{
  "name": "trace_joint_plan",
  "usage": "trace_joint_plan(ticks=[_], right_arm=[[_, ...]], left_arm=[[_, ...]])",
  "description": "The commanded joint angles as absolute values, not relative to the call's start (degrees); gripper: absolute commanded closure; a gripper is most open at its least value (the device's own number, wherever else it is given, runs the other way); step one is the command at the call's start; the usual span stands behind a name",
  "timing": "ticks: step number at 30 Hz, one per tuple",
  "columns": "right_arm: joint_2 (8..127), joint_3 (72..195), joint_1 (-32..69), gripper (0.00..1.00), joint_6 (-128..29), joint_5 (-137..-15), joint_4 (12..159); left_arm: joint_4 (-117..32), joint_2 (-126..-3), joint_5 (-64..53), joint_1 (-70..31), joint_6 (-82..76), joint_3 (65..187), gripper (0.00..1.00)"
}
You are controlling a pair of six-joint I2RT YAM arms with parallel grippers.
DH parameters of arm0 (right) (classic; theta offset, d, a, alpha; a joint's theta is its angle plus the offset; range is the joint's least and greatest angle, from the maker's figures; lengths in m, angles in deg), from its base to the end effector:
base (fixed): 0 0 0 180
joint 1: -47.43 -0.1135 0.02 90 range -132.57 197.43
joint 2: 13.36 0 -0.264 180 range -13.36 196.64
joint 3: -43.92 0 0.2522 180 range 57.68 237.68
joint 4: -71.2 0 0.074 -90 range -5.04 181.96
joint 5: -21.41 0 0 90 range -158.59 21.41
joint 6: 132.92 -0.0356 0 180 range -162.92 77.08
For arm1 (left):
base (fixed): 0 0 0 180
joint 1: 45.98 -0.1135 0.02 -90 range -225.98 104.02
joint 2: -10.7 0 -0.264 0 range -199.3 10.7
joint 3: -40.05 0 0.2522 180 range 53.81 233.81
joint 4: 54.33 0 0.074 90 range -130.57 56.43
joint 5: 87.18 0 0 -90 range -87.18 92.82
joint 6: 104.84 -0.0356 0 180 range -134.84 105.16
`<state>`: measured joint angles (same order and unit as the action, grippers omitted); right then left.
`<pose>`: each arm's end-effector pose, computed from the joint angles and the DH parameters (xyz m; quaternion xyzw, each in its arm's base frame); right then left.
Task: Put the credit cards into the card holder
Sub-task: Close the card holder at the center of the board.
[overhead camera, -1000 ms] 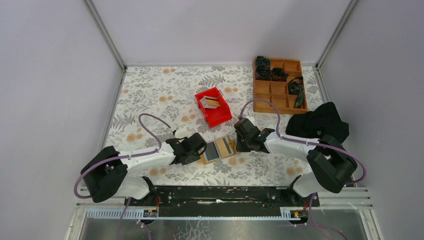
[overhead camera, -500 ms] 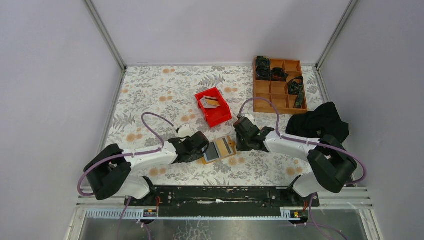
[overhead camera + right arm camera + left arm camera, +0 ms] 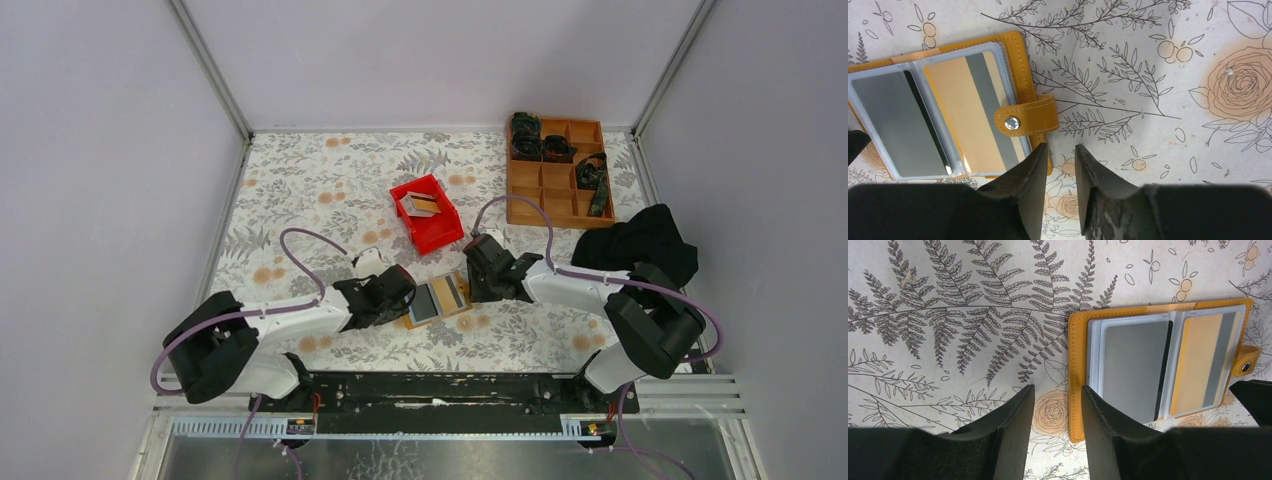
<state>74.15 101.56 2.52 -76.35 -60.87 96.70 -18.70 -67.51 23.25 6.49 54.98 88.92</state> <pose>0.2083 0.2009 0.1617 -0.0753 0.9497 0.1377 0.2708 0.1508 -0.1759 0.1511 -0.1829 0.9440 -0.1032 0.2546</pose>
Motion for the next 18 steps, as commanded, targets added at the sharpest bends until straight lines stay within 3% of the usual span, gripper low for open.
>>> trace_joint_plan(ticks=[1,18], right_arm=[[72.76,102.93,1.99,0.65,-76.48,-62.20,94.98],[70.92,94.20,4.50,0.57,-83.68,-72.99,83.96]], left_arm=[[-18.35,-67.34,22.16,6.96,55.20,85.51,0.53],[-19.11,-69.56,21.01,6.94,53.86,85.10,0.58]])
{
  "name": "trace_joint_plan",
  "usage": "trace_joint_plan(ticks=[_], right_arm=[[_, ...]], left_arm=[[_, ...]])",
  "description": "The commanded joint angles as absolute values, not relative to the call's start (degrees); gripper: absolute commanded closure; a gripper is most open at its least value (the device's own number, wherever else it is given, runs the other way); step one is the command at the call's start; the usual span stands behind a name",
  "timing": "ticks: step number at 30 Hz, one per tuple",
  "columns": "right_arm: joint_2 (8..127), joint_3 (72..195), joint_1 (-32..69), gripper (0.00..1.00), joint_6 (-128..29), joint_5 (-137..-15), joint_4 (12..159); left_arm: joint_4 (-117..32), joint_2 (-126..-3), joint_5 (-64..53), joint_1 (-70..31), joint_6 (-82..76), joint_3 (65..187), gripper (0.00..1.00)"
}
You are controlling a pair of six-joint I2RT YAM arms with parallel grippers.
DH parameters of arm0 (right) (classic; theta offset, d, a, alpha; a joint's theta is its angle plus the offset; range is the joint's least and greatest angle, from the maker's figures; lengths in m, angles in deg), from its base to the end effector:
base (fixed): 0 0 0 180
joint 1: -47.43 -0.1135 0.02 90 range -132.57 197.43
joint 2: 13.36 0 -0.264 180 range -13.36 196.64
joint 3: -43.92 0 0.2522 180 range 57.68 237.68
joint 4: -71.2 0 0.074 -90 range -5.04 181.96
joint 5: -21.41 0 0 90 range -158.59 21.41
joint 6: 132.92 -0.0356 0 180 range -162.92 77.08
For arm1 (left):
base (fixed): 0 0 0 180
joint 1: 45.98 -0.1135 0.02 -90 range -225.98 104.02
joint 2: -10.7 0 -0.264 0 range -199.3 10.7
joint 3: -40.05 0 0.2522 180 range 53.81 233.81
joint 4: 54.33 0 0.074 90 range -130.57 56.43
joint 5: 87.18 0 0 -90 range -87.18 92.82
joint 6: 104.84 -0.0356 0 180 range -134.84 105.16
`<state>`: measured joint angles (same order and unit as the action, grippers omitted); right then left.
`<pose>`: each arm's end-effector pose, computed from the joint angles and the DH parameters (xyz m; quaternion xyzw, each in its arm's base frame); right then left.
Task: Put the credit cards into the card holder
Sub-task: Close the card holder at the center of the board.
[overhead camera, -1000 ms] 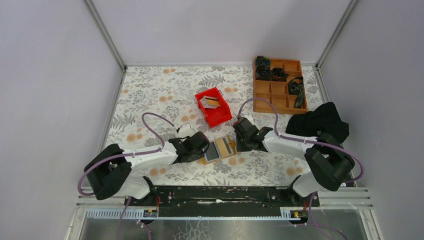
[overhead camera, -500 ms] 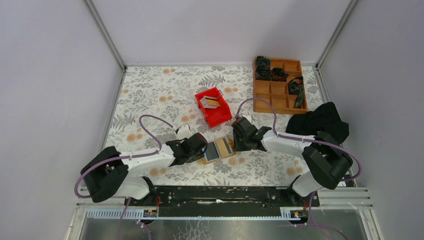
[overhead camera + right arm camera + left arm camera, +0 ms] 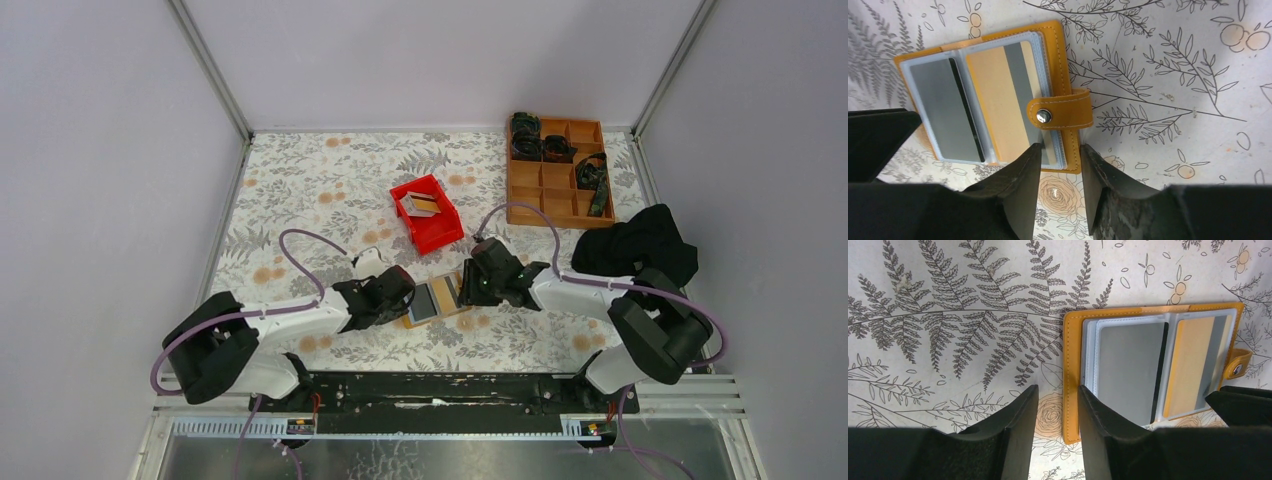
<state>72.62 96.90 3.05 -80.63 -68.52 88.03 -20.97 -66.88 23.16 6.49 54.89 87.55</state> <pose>0.2028 0.1984 0.1557 -0.0544 0.9376 0.2251 0.2594 0.1496 -0.1744 0.1489 -0.1838 0.9410 -0.1149 0.2597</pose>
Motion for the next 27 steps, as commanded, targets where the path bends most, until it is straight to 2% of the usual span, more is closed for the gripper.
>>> trace_joint_plan(ticks=[1,6,27], right_arm=[[70.69,93.51,5.08,0.56,-84.03,-73.86,83.16],[69.66,90.04,7.39,0.53,-85.18,-77.46,79.53],[70.20,77.05,8.23,0.52,-89.01,-87.63,58.40]], left_arm=[[-19.19,-69.59,20.97,7.00,53.78,85.04,0.58],[-19.77,-70.20,20.43,6.93,53.64,84.39,0.61],[-19.13,-70.63,18.48,6.98,52.14,83.21,0.67]])
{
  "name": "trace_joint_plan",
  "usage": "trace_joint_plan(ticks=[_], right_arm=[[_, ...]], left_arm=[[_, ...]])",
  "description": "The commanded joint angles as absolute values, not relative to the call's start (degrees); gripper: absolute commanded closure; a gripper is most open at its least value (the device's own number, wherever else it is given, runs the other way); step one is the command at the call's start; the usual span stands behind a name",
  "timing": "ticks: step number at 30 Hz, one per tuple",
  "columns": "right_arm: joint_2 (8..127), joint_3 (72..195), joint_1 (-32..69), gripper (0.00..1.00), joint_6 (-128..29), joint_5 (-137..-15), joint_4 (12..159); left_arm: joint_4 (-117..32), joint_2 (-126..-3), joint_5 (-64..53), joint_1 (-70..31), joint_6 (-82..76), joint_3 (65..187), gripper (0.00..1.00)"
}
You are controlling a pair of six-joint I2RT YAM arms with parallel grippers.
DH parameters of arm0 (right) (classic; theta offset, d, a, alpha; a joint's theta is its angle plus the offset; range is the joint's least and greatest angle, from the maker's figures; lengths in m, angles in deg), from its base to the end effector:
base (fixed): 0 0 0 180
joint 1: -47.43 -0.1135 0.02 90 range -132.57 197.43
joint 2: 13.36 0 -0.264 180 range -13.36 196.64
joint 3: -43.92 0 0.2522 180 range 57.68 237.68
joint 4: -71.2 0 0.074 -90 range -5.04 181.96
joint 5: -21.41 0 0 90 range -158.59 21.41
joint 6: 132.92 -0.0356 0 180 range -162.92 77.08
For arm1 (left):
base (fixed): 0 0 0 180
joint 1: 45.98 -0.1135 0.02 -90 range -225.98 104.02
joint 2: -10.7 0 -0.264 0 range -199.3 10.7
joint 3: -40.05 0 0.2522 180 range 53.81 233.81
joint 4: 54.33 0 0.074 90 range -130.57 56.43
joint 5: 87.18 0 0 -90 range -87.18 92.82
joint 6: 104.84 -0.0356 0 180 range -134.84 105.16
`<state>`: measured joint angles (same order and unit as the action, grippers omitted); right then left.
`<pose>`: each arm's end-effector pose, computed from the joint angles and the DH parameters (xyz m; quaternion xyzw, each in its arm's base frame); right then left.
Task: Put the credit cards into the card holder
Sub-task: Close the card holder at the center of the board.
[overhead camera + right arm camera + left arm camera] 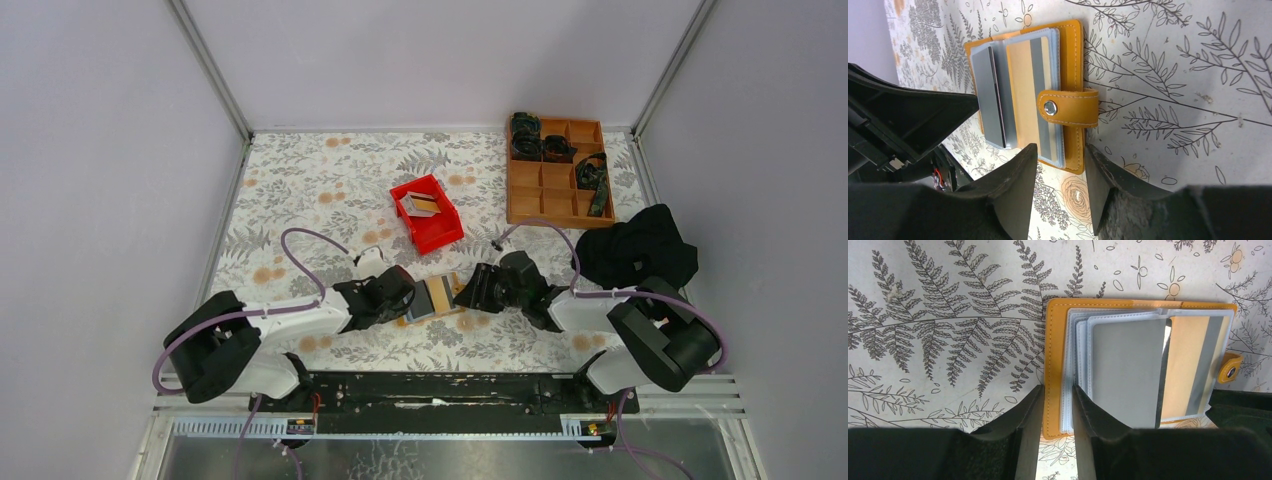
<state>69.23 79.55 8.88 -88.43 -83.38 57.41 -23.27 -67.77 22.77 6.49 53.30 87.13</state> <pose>0.1889 0.1622 0.1316 -0.0082 0.8743 0.4000 0.2747 0.1511 -0.1768 0.1455 -0.1713 0.9420 -0.1204 0.2623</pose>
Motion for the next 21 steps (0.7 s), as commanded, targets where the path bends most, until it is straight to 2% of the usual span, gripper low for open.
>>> trace_joint_plan(ticks=[1,15,21], right_arm=[[69.93,77.02,8.23,0.52,-89.09,-88.05,57.77],[71.85,77.32,8.23,0.52,-91.95,-93.66,47.31],[69.63,78.67,8.19,0.52,-91.93,-94.14,47.98]], left_arm=[[-19.12,-70.58,18.47,6.94,52.13,83.10,0.67],[-19.65,-71.89,18.03,6.93,51.87,83.14,0.67],[-20.03,-72.07,17.99,6.94,51.78,82.84,0.67]])
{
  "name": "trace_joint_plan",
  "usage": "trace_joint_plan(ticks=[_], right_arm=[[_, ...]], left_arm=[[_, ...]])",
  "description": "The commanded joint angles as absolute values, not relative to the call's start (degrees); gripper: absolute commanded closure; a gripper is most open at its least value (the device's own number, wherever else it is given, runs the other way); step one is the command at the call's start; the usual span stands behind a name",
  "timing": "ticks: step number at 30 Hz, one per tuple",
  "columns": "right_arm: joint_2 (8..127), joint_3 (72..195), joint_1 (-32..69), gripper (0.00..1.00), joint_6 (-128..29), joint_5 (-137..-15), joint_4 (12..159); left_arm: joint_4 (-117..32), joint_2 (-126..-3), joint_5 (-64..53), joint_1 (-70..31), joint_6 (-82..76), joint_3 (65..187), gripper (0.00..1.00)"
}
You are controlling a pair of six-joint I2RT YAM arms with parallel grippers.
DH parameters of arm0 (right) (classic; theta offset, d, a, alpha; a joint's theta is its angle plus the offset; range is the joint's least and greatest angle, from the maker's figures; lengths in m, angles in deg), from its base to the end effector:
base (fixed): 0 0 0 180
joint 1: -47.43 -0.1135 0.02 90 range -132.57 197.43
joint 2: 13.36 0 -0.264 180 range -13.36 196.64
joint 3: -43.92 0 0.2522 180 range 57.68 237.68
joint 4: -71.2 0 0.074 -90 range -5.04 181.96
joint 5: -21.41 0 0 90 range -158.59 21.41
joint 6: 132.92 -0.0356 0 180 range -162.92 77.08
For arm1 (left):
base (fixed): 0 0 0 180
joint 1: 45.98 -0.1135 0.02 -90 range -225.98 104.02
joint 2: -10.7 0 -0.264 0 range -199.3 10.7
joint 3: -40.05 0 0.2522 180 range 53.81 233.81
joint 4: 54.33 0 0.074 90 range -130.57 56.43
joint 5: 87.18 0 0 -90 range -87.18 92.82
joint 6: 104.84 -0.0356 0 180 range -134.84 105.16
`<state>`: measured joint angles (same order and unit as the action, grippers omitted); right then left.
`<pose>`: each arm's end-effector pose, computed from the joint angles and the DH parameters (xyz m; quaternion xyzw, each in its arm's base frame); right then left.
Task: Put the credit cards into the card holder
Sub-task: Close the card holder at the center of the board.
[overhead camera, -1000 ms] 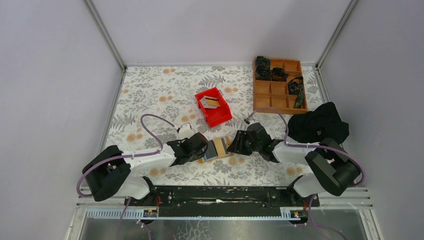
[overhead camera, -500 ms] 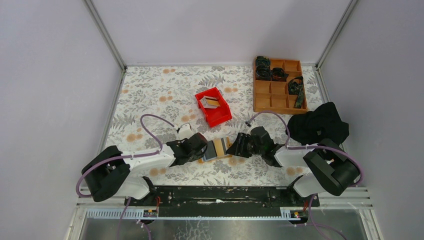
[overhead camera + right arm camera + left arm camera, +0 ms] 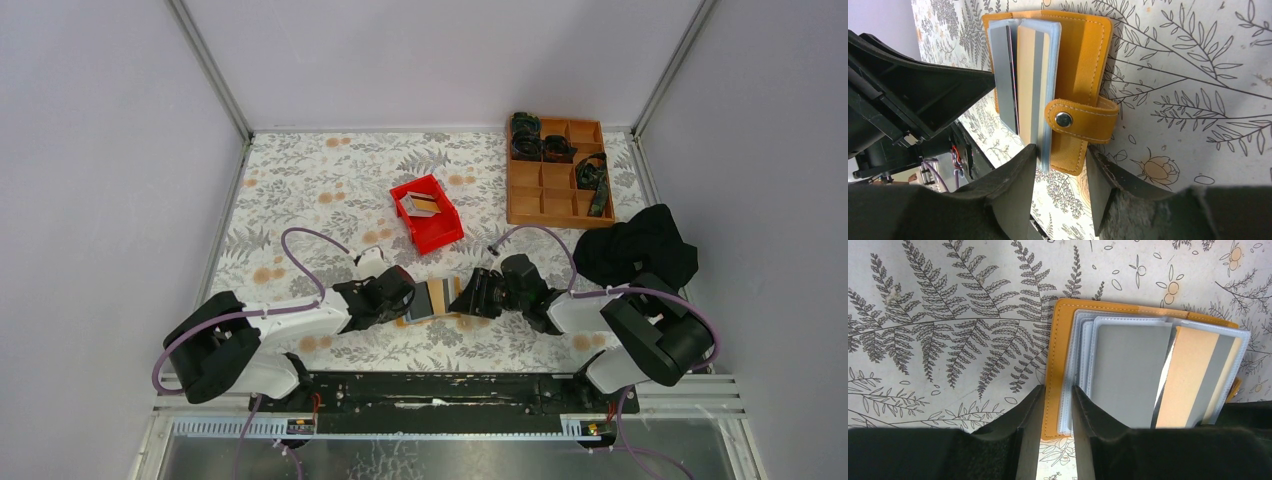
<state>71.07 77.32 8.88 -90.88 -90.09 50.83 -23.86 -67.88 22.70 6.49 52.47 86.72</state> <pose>0.1836 0.1630 0.1255 -0.0220 0.8583 0.4513 0.2431 0.1507 -0.1763 0.1437 -0.1644 0.9432 -0.1193 0.2630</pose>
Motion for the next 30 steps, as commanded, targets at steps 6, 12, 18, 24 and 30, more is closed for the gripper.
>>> trace_joint_plan(ticks=[6,12,18,24,30], right_arm=[[67.27,80.40,8.21,0.52,-91.76,-94.18,49.57],[64.93,82.69,8.14,0.52,-90.63,-93.60,52.71],[65.13,84.57,8.14,0.52,-90.15,-94.35,54.15],[66.94,85.83,7.76,0.51,-89.70,-94.96,54.33],[70.47,91.51,4.45,0.52,-84.20,-90.85,63.29]], left_arm=[[-20.65,-72.60,17.70,6.98,51.63,82.73,0.67],[-20.89,-72.91,17.68,6.93,51.52,82.67,0.67],[-21.29,-72.11,17.77,6.93,52.09,81.93,0.68],[-21.79,-71.13,17.49,6.95,53.00,80.86,0.69],[-22.24,-70.75,17.39,6.94,53.23,80.53,0.70]])
